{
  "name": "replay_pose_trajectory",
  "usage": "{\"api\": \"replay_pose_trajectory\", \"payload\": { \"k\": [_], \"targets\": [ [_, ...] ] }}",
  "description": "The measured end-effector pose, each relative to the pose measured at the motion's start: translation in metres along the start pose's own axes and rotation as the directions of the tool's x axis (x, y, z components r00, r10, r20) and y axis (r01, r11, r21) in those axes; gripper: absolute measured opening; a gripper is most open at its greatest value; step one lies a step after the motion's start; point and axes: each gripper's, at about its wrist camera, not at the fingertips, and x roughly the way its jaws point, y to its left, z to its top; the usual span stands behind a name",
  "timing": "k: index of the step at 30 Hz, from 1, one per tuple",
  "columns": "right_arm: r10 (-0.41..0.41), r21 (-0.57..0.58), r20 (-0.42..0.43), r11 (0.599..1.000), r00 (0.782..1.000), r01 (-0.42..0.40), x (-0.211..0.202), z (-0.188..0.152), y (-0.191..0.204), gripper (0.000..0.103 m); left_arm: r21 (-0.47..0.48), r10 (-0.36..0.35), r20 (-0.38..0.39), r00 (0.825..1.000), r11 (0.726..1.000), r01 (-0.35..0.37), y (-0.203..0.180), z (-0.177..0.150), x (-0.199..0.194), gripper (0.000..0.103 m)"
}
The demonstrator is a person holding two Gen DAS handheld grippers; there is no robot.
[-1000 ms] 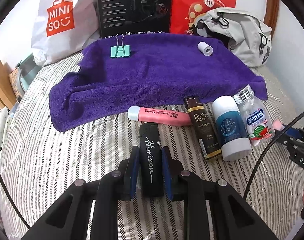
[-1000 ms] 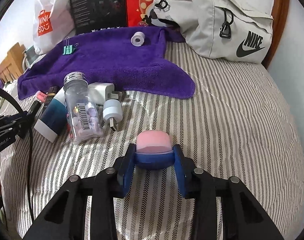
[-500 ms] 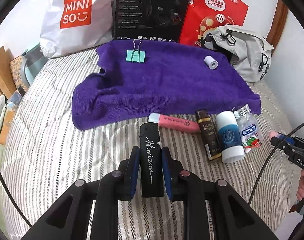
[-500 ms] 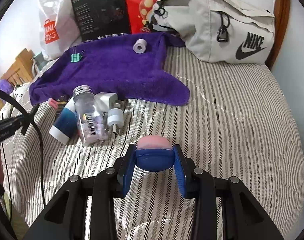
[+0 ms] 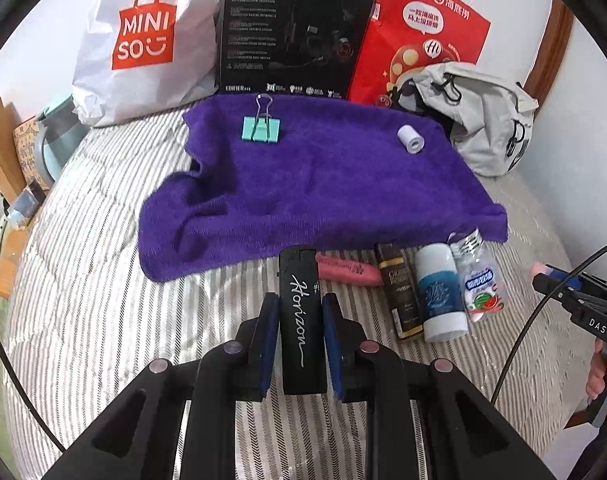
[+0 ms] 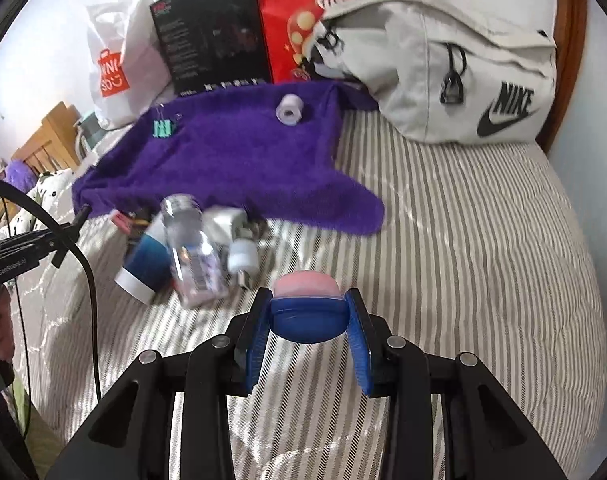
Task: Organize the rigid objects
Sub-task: 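Carry the Horizon stick and pink-and-blue item over the purple towel with both tools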
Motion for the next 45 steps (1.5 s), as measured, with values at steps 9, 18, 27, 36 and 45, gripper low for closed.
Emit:
{"api": "replay_pose_trajectory", "payload": {
  "k": [9, 18, 27, 36, 45],
  "targets": [
    [0.041, -0.045, 0.040, 0.998, 0.998, -0.040, -0.010, 0.037, 0.017, 0.037, -0.002, -0.003, 0.030, 1.000, 1.000, 0.003, 0.004, 0.029, -0.010, 0.021],
    [0.087, -0.063, 0.053, 0.994, 0.995, -0.084, 0.012, 0.087, 0.029, 0.037, 0.011, 0.015, 0.036, 0.999, 1.000, -0.015, 0.013, 0.078, 0.006, 0.021],
    [0.081, -0.073, 0.035, 0.994, 0.996, -0.078, 0.049, 0.121, 0.031, 0.037, 0.010, 0.011, -0.003, 1.000, 1.000, -0.011, 0.024, 0.103, 0.049, 0.021],
    [0.056, -0.086, -0.007, 0.995, 0.998, -0.056, 0.093, 0.138, 0.026, 0.037, 0.007, -0.002, -0.026, 1.000, 1.000, 0.002, 0.028, 0.113, 0.087, 0.021],
    [0.028, -0.103, 0.000, 0.994, 1.000, -0.028, 0.123, 0.146, 0.022, 0.037, 0.024, -0.018, -0.008, 1.000, 1.000, 0.018, 0.028, 0.115, 0.099, 0.021]
  ]
}}
